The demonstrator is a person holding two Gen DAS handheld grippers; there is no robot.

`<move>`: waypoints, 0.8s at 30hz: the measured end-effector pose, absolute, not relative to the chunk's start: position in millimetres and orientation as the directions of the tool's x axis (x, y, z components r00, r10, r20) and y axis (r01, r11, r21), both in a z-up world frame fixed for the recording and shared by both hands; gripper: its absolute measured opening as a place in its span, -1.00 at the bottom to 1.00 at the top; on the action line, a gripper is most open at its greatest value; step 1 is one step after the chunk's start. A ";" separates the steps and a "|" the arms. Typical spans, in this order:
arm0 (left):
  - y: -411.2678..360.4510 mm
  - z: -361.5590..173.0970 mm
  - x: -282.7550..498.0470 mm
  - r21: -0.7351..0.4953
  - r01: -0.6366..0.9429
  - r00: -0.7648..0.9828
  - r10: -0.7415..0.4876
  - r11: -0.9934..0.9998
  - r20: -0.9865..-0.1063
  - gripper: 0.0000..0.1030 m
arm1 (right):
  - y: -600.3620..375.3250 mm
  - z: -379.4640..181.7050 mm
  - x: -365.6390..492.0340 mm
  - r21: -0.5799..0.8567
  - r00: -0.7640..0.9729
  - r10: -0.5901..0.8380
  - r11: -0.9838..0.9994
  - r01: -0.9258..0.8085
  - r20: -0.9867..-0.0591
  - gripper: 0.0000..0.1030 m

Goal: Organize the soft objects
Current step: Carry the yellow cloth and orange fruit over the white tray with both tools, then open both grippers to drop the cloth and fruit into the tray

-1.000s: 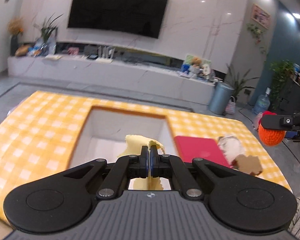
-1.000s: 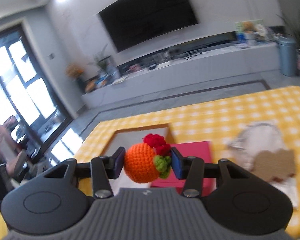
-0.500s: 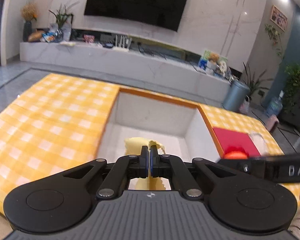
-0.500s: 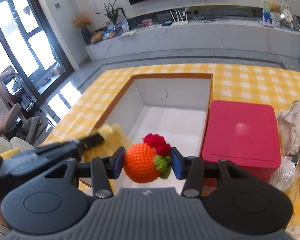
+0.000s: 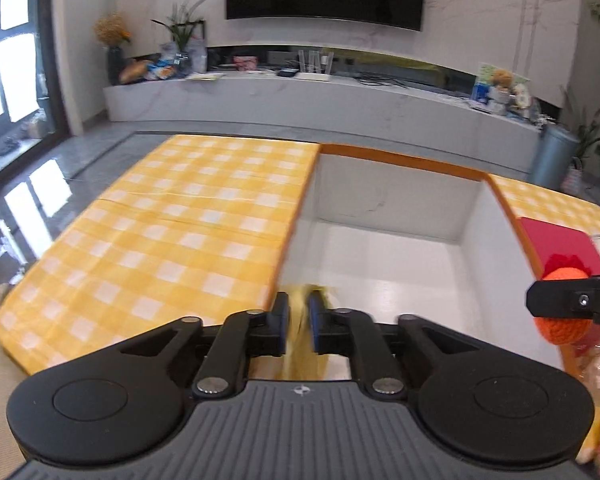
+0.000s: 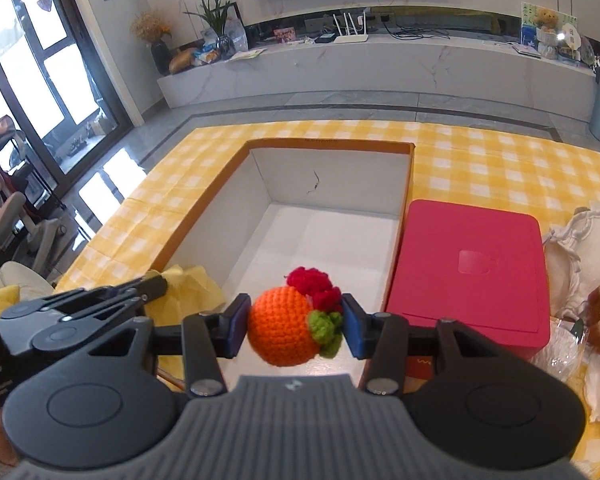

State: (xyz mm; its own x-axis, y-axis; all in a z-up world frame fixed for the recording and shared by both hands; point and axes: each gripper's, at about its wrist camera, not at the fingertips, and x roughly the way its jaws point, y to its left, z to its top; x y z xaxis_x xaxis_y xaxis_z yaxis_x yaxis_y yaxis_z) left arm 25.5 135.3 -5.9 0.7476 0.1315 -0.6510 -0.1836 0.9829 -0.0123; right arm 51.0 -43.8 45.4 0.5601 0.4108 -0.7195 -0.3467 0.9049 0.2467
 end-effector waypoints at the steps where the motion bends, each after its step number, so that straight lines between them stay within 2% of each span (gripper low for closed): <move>1: 135.8 -4.3 23.6 -0.016 -0.179 0.747 0.125 0.984 -0.653 -0.55 | -42.4 45.0 51.4 0.239 0.559 0.407 0.906 -0.350 -0.722 -0.07; 2: 135.3 -1.5 21.1 -0.020 -0.174 0.752 0.119 0.985 -0.649 -0.38 | -41.1 44.4 51.5 0.233 0.558 0.403 0.906 -0.353 -0.725 -0.07; 4: 132.3 5.6 14.3 -0.004 -0.176 0.776 0.136 0.984 -0.616 0.20 | -40.1 42.7 53.0 0.226 0.554 0.400 0.907 -0.356 -0.731 -0.07; 5: 129.1 9.9 10.5 0.023 -0.189 0.795 0.167 0.982 -0.583 0.69 | -40.0 41.7 53.8 0.227 0.550 0.399 0.907 -0.355 -0.734 -0.07; 6: 126.3 14.1 5.5 0.047 -0.196 0.821 0.190 0.979 -0.539 0.78 | -39.9 40.7 55.1 0.228 0.546 0.398 0.907 -0.354 -0.737 -0.07; 9: 123.8 24.9 -7.7 0.049 -0.174 0.869 0.177 0.984 -0.462 0.78 | -40.4 38.0 57.3 0.231 0.536 0.398 0.907 -0.352 -0.744 -0.07; 15: 136.7 28.9 -13.9 0.054 -0.211 0.871 0.213 0.976 -0.443 0.78 | -18.6 28.9 61.8 0.252 0.486 0.422 0.891 -0.378 -0.765 -0.06; 20: 159.9 29.3 -13.9 -0.008 -0.278 0.858 0.244 0.961 -0.452 0.78 | 10.6 13.3 76.3 0.310 0.425 0.437 0.889 -0.336 -0.793 -0.06; 24: 169.0 27.4 -13.2 -0.025 -0.292 0.852 0.248 0.956 -0.460 0.78 | 43.0 -2.6 84.7 0.276 0.394 0.410 0.893 -0.355 -0.823 -0.06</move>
State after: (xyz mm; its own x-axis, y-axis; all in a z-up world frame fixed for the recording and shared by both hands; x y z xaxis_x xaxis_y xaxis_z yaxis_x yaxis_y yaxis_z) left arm -13.2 169.0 27.4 0.8524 0.2478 -0.4604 -0.2916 0.9562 -0.0252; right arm 84.7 43.0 -2.6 0.3935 0.4104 -0.8226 -0.3549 0.8933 0.2759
